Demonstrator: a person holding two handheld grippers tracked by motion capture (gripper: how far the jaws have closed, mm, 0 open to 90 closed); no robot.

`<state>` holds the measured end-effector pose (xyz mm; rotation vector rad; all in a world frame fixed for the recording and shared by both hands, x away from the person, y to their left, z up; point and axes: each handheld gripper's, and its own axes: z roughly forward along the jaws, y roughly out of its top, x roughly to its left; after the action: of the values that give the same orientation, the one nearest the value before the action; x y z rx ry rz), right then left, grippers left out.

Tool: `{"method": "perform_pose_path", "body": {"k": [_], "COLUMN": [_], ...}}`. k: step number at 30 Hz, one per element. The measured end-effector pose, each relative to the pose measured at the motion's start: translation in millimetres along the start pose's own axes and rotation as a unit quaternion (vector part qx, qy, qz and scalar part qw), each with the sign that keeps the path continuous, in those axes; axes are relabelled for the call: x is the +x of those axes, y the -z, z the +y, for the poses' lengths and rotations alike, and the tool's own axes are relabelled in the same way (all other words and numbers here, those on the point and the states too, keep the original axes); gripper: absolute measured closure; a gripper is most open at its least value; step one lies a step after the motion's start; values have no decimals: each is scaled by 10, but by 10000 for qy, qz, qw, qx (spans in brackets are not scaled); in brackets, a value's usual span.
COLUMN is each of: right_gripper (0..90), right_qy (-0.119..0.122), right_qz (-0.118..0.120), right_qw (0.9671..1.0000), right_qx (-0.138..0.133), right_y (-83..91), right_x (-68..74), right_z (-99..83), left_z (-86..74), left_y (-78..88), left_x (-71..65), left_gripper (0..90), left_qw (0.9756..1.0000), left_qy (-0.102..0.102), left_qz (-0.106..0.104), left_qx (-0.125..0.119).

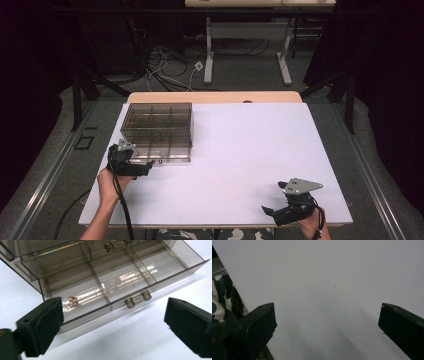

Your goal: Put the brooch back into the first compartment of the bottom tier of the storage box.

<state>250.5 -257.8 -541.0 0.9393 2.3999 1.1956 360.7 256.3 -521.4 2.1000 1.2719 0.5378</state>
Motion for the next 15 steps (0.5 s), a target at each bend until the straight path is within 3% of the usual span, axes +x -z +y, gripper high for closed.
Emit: {"method": "perform_pose_path", "body": {"k": [12,15], "right_gripper": [7,7], "right_qy": [-9,4], "right_qz": [33,30], "right_qw": [10000,9999], "right_qx": [-19,109], "right_y": [-4,8], "right_x": [-2,-4], "right_z": [-2,5], "left_z": [-19,-19], "left_y": [-27,-36], "left_x": [-16,-20], "left_gripper": [0,0], "left_qw": [10000,9999], "left_qy": [-21,-16], "left_qz": [-2,0], "left_qx": [91,115]}}
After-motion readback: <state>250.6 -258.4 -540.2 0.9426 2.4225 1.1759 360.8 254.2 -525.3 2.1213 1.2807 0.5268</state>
